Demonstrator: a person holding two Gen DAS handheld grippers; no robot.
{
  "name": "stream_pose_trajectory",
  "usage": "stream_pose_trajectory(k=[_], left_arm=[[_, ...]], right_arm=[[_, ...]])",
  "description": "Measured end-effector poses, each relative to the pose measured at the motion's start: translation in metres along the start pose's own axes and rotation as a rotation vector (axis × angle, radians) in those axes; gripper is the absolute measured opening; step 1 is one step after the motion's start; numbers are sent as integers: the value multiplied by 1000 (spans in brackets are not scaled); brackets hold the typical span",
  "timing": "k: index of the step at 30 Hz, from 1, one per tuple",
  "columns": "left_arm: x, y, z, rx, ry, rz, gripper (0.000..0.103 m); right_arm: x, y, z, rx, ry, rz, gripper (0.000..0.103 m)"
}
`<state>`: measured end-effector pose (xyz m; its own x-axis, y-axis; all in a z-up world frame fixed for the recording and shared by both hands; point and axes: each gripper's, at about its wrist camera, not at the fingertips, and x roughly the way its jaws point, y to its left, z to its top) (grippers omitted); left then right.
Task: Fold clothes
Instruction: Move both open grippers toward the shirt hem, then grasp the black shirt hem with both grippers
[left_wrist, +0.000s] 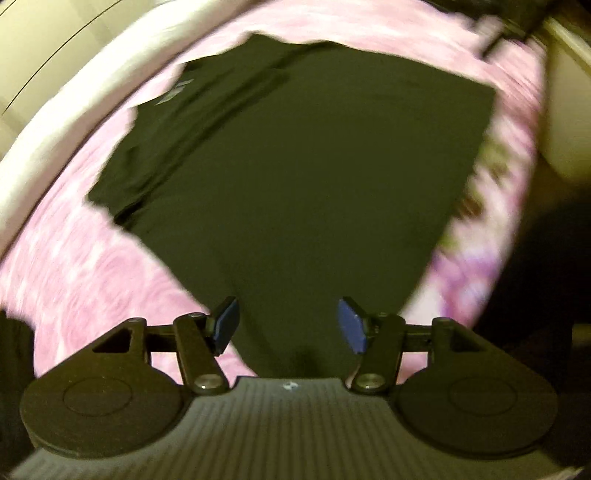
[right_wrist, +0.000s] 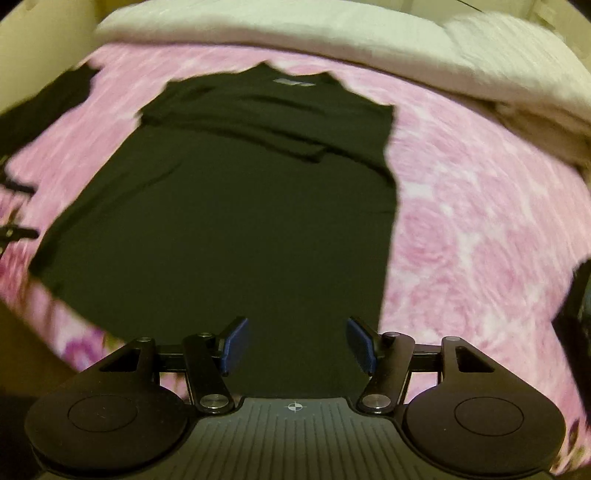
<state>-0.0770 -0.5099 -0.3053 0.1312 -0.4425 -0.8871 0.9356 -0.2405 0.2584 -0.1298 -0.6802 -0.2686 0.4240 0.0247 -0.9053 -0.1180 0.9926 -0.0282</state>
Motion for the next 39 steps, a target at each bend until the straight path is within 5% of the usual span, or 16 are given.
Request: stream_pose_trajectory(k=[6,14,22,28,32,36,37,39], left_arm=[[42,-53,-32,169,37,33,51],[74,-79,-43,284,11,180,56],[85,-75,-36,239,-6,307,43],[85,-71,-40,235,-10,341,42],[88,-66,-42,242,2,354,36],[91,-60,-40,230,24,361,16],[90,-60,-40,228,28,354,11],[89,-58,-37,233,36,339,5]], right_arm=[[35,34,-28,-158,32,94,62],[69,54,-88,-530,-54,-4,62],[98,99,-142,-860,-205,-79,62],[105,82,-165,-917,-288,-178,62],[113,53,-172,-919,-261,-286,62],[119,37,-172,-971,-242,-344,61],[119,34,-170,-976,-238,-342,57],[120,30,-165,-977,-208,-322,21]])
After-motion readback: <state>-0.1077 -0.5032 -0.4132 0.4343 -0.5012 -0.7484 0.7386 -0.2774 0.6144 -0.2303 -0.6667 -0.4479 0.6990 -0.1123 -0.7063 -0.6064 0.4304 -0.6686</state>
